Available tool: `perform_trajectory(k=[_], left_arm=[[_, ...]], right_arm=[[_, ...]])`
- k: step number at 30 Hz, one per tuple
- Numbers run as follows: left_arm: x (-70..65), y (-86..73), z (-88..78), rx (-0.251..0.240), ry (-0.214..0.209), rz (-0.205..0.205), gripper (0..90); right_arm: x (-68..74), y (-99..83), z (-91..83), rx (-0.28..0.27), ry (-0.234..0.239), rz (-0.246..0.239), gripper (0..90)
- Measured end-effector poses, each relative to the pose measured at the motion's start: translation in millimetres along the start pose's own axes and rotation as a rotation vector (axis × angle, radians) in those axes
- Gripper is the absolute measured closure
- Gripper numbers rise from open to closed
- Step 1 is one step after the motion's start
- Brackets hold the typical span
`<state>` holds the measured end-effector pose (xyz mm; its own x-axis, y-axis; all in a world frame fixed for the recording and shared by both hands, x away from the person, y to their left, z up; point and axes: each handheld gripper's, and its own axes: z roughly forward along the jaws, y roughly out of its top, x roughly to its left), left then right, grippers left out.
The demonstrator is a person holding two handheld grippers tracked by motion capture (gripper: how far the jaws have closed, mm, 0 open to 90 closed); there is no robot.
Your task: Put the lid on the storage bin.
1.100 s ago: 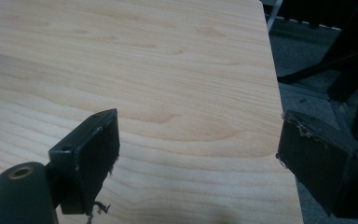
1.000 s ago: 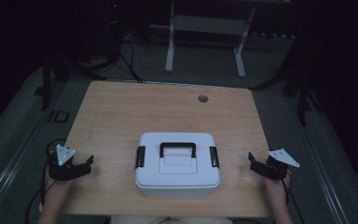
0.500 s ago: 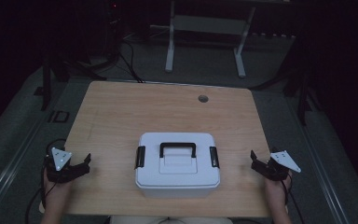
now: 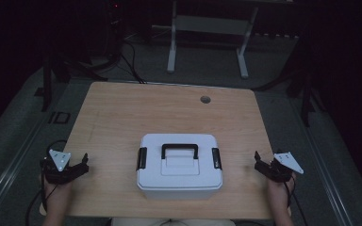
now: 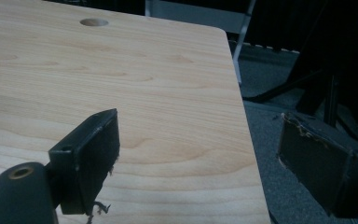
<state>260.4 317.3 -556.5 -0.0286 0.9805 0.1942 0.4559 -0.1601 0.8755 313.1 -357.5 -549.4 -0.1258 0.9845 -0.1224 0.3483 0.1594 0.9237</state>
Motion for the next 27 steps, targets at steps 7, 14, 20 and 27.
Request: perform_trajectory(k=[7, 14, 20, 27], left_arm=[[7.4, -0.4, -3.9, -0.042, 0.07, -0.08, 6.5], [3.7, -1.2, -1.5, -0.02, 0.078, -0.04, 6.5], [4.2, -2.2, -1.0, -0.019, 0.05, -0.042, 6.5], [5.3, -2.9, -0.6, -0.019, 0.024, -0.051, 6.5]], right_arm=[[0.4, 0.2, 0.9, 0.009, -0.011, 0.005, 12.5], [1.3, 0.4, 1.6, 0.016, -0.009, -0.004, 12.6], [1.8, 0.5, 2.1, 0.02, -0.008, -0.011, 12.6], [2.2, 0.7, 2.5, 0.027, -0.003, -0.008, 12.6]])
